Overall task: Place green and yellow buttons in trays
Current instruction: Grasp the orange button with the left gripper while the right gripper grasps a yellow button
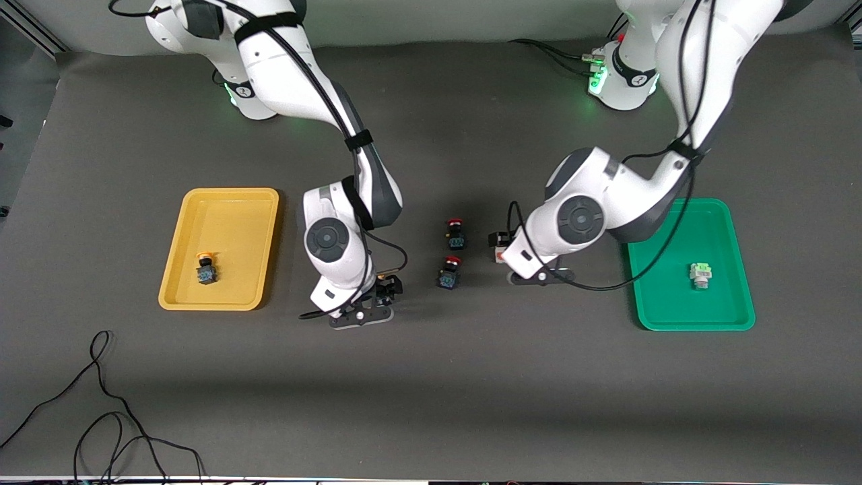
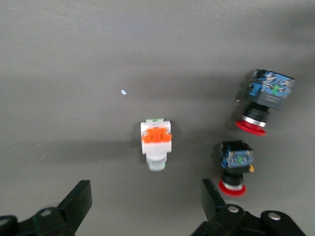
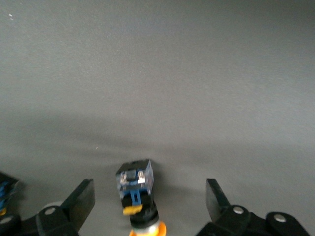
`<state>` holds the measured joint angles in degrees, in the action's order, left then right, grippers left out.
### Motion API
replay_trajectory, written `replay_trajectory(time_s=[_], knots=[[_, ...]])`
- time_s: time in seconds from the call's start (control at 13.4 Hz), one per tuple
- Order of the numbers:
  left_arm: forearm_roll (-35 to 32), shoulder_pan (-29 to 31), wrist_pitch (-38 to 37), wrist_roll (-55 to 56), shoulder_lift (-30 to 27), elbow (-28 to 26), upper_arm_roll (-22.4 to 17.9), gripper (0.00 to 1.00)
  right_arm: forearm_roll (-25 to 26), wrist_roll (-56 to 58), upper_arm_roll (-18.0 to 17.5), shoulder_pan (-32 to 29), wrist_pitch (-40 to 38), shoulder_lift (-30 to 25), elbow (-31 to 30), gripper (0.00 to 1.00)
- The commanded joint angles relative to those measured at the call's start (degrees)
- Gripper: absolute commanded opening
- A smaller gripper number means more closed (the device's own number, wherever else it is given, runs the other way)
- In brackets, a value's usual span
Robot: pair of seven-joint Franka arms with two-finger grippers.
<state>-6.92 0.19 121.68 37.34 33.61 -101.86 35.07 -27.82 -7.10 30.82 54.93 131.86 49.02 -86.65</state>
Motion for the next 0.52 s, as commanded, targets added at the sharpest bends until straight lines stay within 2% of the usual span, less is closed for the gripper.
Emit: replay_trajectory(time_s=[0.0,0.07,0.15,0.22,0.3,0.37,0.45], knots=[[-3.4,-1.5,6.8,3.1,1.5,-3.6,-0.8,0.99,-1.3,-0.9,-1.3,0.0,3.9,2.1,-0.1,1.00],[-4.0,-2.4,8.1,4.2,1.8,-4.4,-1.4,0.99,-1.3,-0.9,-1.6,0.0,4.7,2.1,-0.7,1.00],[-5.2,-3.9,8.2,4.9,2.6,-4.4,-2.5,0.99,-1.4,-0.9,-1.7,0.0,4.8,2.1,-0.9,0.93],[-6.1,-5.4,8.3,5.4,3.0,-4.5,-3.9,0.99,-1.4,-1.0,-1.8,0.0,4.7,2.1,-0.9,0.65],[-6.2,-6.8,8.4,5.7,3.7,-4.4,-5.1,0.99,-1.4,-1.0,-2.2,0.0,4.7,2.1,-1.0,0.42],[-6.2,-7.6,8.6,6.0,3.9,-4.4,-5.8,0.99,-1.5,-1.1,-2.2,0.0,4.6,2.0,-1.2,0.28],[-6.2,-7.8,9.4,6.1,4.3,-4.4,-6.3,0.99,-1.4,-1.2,-2.2,0.0,4.5,1.8,-1.2,0.19]])
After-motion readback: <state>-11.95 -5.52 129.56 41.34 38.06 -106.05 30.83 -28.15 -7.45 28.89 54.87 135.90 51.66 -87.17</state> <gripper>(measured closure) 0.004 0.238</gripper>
